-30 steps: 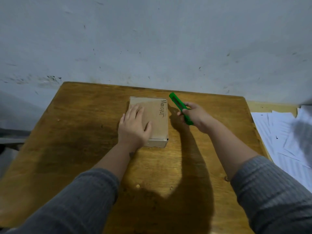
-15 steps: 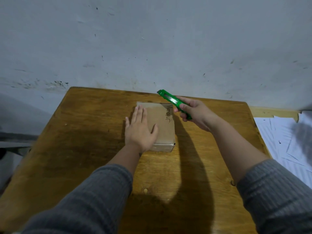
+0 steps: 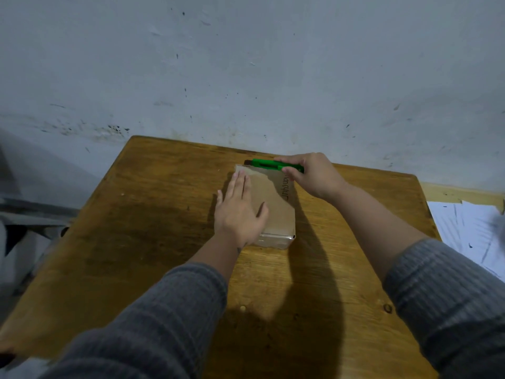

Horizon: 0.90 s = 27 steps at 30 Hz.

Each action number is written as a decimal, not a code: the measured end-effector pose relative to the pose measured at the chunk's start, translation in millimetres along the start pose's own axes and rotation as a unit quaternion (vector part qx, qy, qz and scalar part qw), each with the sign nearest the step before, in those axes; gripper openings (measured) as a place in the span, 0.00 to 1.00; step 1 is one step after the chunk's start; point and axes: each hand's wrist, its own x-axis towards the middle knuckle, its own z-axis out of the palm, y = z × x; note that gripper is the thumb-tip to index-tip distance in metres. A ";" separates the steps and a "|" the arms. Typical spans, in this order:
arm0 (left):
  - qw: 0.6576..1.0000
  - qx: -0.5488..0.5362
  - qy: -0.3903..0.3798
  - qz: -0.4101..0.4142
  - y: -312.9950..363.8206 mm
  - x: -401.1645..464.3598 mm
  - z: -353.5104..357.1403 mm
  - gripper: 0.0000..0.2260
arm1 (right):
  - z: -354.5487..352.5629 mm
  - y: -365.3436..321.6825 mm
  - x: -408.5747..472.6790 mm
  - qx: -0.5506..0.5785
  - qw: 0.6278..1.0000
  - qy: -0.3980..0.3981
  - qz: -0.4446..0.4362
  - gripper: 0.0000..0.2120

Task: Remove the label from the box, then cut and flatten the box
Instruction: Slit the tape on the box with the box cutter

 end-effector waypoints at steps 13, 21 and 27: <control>1.000 -0.009 0.004 -0.002 0.5 -0.4 -1.2 0.34 | 5.3 -0.1 18.7 -0.040 0.998 -0.031 -0.026 0.15; 1.000 -0.004 0.003 -0.005 1.1 -1.1 -1.4 0.34 | 3.8 -7.2 27.0 -0.118 0.991 -0.040 -0.051 0.16; 1.000 0.004 0.002 -0.013 2.5 -1.0 -2.0 0.34 | -0.2 -8.7 32.0 -0.126 0.989 -0.060 -0.050 0.16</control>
